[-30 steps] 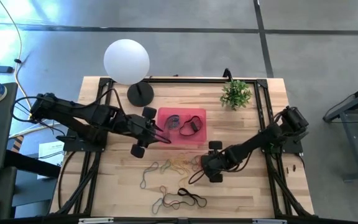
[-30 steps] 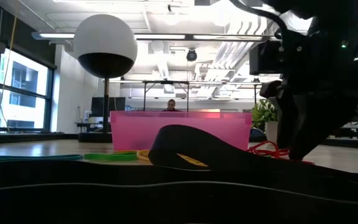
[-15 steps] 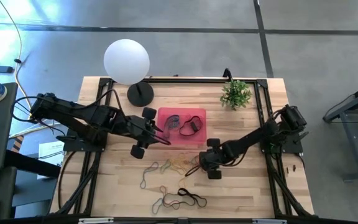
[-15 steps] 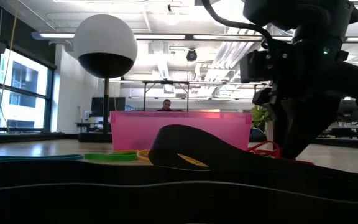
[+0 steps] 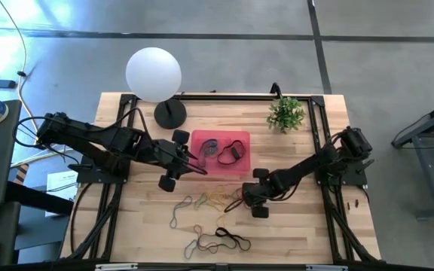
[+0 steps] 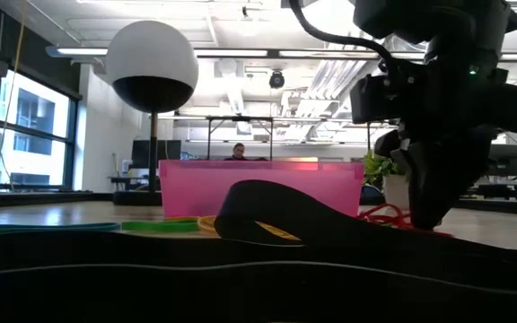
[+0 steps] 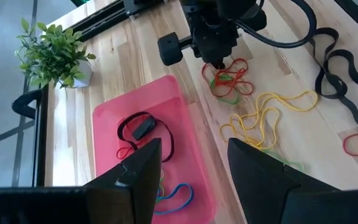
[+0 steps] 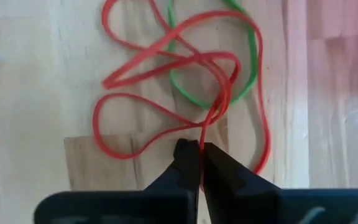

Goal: Pick and place rubber bands into bin
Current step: Put the red rubber band into the red bin

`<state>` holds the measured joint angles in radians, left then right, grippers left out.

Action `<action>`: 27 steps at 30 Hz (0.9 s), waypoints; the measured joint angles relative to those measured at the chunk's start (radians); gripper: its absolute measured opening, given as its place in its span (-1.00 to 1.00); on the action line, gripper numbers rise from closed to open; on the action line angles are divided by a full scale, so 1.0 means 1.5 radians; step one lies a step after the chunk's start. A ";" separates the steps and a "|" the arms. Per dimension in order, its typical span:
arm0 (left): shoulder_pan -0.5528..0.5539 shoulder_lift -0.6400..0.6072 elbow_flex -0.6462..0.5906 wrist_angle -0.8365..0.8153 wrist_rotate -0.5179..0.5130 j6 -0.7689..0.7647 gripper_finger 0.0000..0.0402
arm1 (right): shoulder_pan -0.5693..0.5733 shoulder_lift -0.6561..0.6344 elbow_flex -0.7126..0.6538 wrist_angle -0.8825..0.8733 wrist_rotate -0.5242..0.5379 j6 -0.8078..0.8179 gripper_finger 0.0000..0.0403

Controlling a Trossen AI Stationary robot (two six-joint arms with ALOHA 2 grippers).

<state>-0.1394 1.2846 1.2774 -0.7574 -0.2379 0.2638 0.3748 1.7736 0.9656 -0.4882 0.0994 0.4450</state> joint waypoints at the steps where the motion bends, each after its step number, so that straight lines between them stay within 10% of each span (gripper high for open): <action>1: 0.000 0.000 0.000 0.000 0.000 0.000 -0.14 | 0.003 -0.006 -0.001 -0.005 0.000 0.004 -0.98; 27: 0.001 0.000 0.000 0.004 -0.019 0.013 -0.14 | 0.049 -0.342 0.014 -0.026 0.194 0.095 -1.00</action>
<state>-0.1379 1.2846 1.2774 -0.7513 -0.2663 0.2829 0.4480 1.2609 0.9870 -0.5279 0.3906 0.5882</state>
